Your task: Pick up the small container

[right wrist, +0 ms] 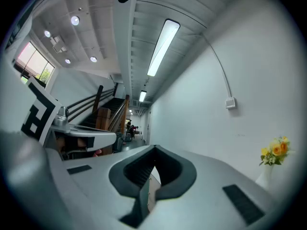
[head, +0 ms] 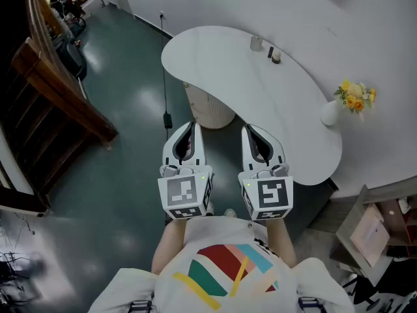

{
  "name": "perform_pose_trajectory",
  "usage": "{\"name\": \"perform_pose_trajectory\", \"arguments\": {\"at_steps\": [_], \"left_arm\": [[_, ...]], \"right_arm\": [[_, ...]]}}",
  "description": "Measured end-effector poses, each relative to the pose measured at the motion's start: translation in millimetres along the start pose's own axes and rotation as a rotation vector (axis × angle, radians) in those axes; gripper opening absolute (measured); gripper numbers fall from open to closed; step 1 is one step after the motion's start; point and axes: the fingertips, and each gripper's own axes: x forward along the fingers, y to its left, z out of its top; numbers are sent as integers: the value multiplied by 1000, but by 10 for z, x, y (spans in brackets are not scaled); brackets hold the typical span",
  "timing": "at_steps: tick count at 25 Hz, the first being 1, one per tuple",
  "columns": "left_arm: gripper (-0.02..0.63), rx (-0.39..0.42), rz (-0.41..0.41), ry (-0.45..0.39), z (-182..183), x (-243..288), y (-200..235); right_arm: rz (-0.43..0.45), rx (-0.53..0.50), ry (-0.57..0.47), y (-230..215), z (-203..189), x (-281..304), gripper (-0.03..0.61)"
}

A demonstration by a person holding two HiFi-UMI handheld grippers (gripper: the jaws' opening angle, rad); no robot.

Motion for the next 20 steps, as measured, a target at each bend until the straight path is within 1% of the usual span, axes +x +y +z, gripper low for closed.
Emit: {"name": "perform_pose_trajectory", "arguments": {"at_steps": [12, 17, 20], "left_arm": [[18, 4, -7, -26, 47, 61, 296], [18, 2, -18, -28, 43, 140, 488], [18, 1, -32, -35, 61, 171, 605]], "right_arm": [[1, -33, 11, 233, 8, 248, 11], [-26, -14, -26, 312, 77, 384, 11], [-36, -21, -31, 390, 104, 493, 9]]}}
